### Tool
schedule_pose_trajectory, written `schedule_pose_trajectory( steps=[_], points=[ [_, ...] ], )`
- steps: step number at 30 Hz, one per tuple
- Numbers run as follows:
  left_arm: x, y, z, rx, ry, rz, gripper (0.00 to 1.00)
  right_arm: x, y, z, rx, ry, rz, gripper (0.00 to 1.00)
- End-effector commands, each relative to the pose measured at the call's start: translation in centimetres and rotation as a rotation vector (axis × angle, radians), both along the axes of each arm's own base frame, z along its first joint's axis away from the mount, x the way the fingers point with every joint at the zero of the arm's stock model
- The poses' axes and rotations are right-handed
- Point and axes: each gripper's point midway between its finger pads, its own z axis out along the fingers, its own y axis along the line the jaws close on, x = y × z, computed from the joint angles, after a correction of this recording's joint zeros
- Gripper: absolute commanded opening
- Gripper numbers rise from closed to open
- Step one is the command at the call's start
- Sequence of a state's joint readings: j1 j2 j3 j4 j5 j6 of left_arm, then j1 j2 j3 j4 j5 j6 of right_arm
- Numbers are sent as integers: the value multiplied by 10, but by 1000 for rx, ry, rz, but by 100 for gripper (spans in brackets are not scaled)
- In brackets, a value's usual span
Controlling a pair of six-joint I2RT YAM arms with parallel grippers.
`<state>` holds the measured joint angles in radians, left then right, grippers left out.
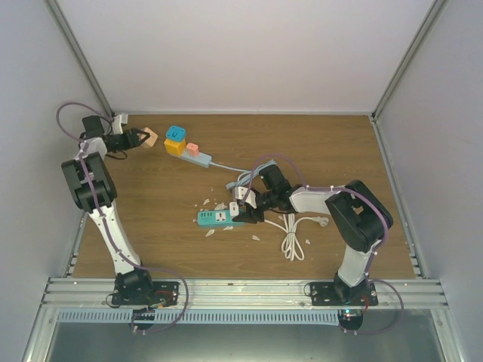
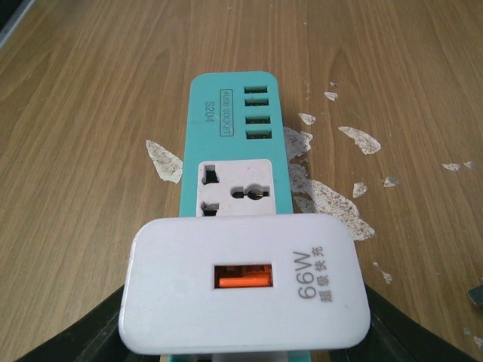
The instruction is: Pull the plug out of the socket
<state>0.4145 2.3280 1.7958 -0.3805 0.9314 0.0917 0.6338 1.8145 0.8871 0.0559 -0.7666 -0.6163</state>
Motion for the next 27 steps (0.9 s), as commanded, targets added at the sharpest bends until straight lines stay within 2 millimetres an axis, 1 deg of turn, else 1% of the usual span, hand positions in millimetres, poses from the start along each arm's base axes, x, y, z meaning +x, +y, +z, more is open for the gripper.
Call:
schedule_pose_trajectory(
  steps=[1,4,8,12,15,18,19,22,27],
  points=[
    [21,-2,10,-48,-29,7,32,-2,-11,-37,-127,29,-36,1],
    [24,-2,3,-82,-1,19,33,-2,-11,-37,-125,29,-36,0],
    [26,1,-5,-74,19,33,38,-1,-10,-35,-123,25,-35,1],
    [25,11,-16,-74,58,64,46,-1,-10,-35,-122,25,-36,1],
    [23,18,-22,-77,79,84,57,-3,-12,-36,-130,36,-34,1],
    [20,24,-21,-79,87,98,71,-4,-12,-35,-132,38,-33,1],
    [20,27,-21,-72,89,106,74,-4,-12,-35,-132,38,-33,1],
    [19,37,-14,-48,88,140,80,-4,-12,-35,-131,40,-32,1],
    [15,56,-9,-26,98,194,83,-4,-12,-34,-130,37,-31,0]
  ],
)
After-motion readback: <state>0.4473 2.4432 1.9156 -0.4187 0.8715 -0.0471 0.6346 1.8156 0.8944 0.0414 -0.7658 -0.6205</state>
